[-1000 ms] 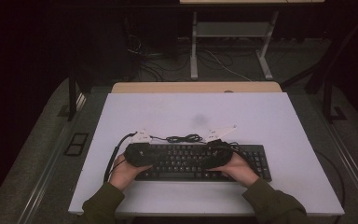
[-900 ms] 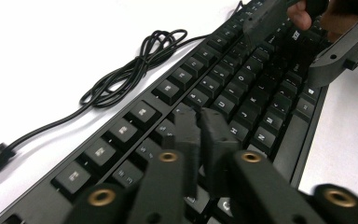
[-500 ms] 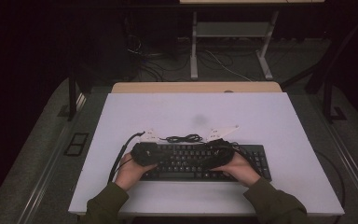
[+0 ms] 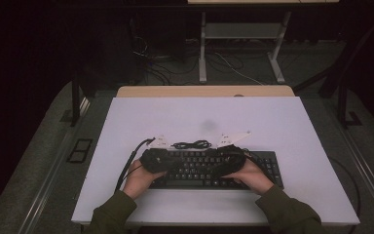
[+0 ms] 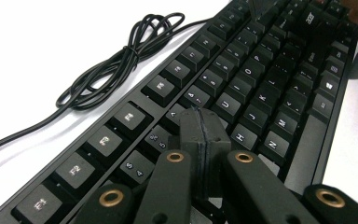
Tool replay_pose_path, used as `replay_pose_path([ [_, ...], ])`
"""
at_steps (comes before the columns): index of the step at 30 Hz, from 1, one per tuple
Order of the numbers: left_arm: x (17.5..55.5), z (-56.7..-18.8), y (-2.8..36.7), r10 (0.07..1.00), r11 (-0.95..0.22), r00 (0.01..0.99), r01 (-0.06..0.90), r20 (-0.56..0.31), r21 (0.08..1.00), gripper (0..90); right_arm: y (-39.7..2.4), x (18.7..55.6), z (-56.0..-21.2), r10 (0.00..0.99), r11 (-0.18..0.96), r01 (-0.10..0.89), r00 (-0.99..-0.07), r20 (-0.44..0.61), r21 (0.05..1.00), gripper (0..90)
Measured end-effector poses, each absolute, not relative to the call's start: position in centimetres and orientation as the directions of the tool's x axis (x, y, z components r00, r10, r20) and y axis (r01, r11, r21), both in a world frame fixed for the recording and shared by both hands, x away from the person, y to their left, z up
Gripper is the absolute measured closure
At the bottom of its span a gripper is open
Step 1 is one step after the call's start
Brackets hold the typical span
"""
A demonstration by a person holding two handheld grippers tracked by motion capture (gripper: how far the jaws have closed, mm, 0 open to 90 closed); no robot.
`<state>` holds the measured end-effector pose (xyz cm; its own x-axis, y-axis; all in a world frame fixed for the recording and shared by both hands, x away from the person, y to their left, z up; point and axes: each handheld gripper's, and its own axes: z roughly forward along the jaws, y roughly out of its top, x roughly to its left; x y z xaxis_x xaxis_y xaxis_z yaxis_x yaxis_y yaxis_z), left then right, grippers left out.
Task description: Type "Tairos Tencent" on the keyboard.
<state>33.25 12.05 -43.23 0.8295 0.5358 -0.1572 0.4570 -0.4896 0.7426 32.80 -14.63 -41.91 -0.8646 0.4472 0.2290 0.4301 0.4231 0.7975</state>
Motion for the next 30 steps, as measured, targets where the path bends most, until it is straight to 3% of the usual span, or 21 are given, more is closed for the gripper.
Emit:
replay_pose_path([
  [21,33.2,-42.9,12.2,0.538,-0.490,0.830,0.449,-0.145,0.747,88.4,-14.7,32.9,-42.0,0.454,0.414,0.435,-0.860,0.233,0.799,25.1],
  [30,33.0,-42.4,12.5,0.534,-0.455,0.829,0.449,-0.168,0.769,72.9,-15.1,33.0,-42.0,0.452,0.407,0.436,-0.860,0.237,0.803,25.1],
])
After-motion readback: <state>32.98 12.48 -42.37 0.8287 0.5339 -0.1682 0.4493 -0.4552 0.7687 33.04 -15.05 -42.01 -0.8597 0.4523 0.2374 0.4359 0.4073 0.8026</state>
